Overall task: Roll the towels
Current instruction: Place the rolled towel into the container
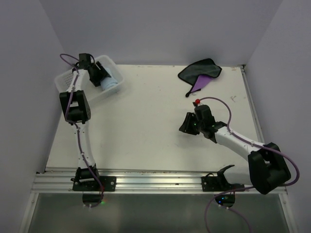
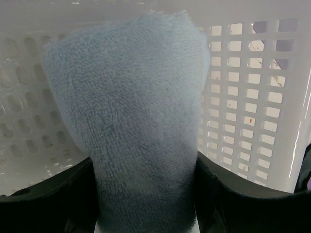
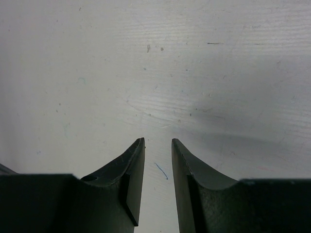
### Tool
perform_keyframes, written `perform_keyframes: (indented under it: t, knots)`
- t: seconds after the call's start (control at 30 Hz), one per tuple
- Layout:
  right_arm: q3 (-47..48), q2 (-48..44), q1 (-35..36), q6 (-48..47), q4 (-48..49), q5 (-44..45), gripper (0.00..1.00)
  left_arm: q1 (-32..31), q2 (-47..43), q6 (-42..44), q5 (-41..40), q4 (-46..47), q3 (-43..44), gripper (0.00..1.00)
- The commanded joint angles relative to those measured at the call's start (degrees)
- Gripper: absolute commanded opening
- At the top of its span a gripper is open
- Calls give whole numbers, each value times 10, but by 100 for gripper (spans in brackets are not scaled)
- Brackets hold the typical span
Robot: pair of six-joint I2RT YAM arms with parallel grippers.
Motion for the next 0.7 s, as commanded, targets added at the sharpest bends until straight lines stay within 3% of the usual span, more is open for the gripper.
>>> perform_keyframes:
  t: [0.0, 0.2, 0.33, 0.67]
  knots:
    - [28, 10, -5, -11, 13, -14, 33, -2, 8, 8, 5, 30, 19, 70]
    - [33, 21, -7, -5, 15, -23, 33, -2, -7, 17, 4, 38, -9, 77]
    - [39, 16, -6, -4, 7, -25, 33, -2, -34, 30, -3, 54, -41, 89]
    - [42, -2, -6, -3, -16, -24, 40, 5, -60, 40, -16, 26, -14, 96]
